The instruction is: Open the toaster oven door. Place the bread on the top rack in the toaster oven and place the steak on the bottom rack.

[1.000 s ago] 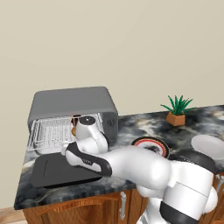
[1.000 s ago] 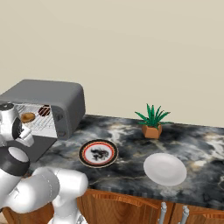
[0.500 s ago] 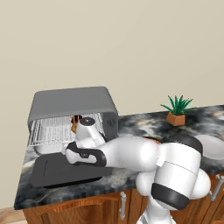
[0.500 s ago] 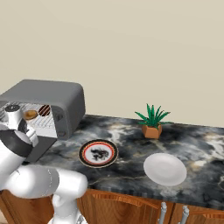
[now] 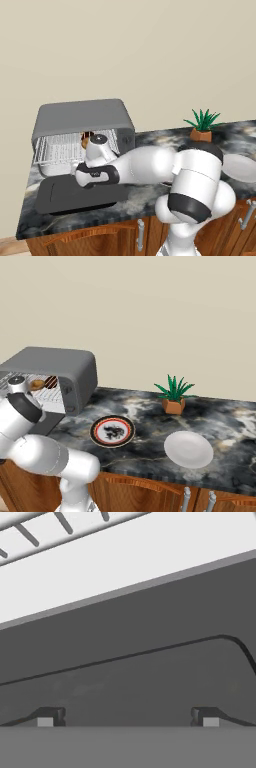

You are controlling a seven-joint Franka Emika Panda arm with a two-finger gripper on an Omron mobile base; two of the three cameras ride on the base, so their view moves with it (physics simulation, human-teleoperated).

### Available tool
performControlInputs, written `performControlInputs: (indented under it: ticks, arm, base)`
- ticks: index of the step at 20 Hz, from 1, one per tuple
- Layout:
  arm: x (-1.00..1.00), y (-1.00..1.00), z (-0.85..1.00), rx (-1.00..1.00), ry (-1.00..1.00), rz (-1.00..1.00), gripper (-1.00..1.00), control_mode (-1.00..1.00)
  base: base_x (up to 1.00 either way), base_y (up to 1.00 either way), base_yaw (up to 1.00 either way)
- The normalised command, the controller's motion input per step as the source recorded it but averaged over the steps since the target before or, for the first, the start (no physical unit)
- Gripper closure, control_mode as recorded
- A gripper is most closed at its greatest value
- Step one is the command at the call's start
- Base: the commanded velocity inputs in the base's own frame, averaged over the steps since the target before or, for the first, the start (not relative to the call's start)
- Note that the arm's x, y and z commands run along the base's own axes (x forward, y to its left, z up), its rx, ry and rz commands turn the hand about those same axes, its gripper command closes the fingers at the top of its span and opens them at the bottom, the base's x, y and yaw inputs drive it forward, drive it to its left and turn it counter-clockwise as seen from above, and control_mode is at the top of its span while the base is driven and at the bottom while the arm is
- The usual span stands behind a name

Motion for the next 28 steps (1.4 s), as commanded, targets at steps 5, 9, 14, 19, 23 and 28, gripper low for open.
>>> performControlInputs:
  ticks: [5,9,14,19,23,28]
  arm:
    - [0.17,0.0,0.07,0.0,-0.01,0.0,-1.0,-1.0]
    - [0.11,0.0,0.09,0.0,0.0,0.0,-1.0,-1.0]
    - [0.14,0.0,0.13,0.01,0.0,0.0,-1.0,-1.0]
    - [0.13,0.0,0.14,0.04,0.01,0.0,-1.0,-1.0]
    - [0.18,0.0,0.02,0.02,0.03,0.0,-1.0,-1.0]
    - [0.21,0.0,-0.01,0.0,0.04,-0.02,-1.0,-1.0]
  base:
    - [0.0,0.0,0.0]
    - [0.0,0.0,0.0]
    - [0.0,0.0,0.0]
    - [0.0,0.0,0.0]
    - [0.0,0.0,0.0]
    - [0.0,0.0,0.0]
